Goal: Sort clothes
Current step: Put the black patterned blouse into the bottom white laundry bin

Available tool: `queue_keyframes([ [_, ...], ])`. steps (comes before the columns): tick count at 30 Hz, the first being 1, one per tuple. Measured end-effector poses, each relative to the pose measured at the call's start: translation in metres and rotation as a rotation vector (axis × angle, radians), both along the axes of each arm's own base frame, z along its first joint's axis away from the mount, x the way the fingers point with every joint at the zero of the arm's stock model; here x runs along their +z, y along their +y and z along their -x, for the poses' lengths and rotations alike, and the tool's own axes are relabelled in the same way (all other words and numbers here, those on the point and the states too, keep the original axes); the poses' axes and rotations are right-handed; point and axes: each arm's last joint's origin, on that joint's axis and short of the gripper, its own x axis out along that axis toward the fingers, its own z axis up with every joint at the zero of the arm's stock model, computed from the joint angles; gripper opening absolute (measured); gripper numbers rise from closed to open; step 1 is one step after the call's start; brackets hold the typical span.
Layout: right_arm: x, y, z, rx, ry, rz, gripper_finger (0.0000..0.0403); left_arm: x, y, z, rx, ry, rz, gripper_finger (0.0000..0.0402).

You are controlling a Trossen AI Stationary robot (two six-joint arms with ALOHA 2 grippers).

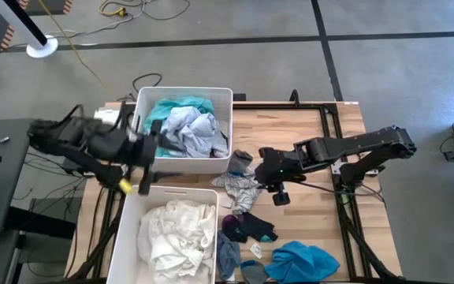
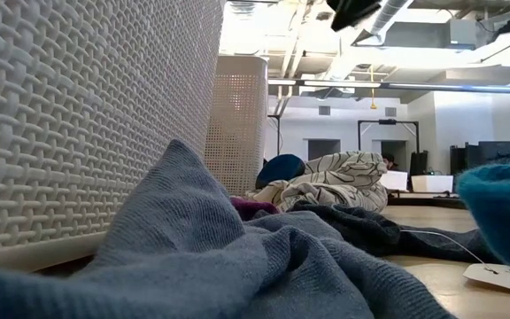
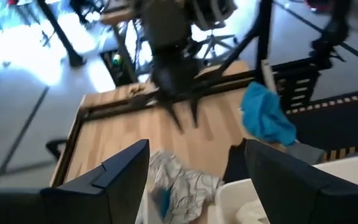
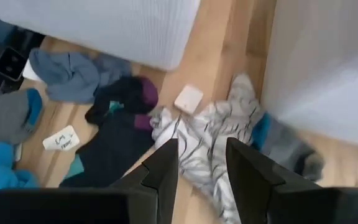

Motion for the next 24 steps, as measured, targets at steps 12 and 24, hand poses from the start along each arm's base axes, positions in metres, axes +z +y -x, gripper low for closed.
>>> queue_keyframes([
  [12, -0.06, -0.002, 0.006, -0.052, 0.123, -0.013, 0.015, -0.049, -0.09, -0.008, -0.062, 0.096, -0.191, 0.0261],
  [24, -0.108, -0.002, 0.005, -0.002, 0.003, 0.001, 0.0151, -0.105, -0.137, -0.018, -0.151, 0.022, -0.191, 0.0261],
])
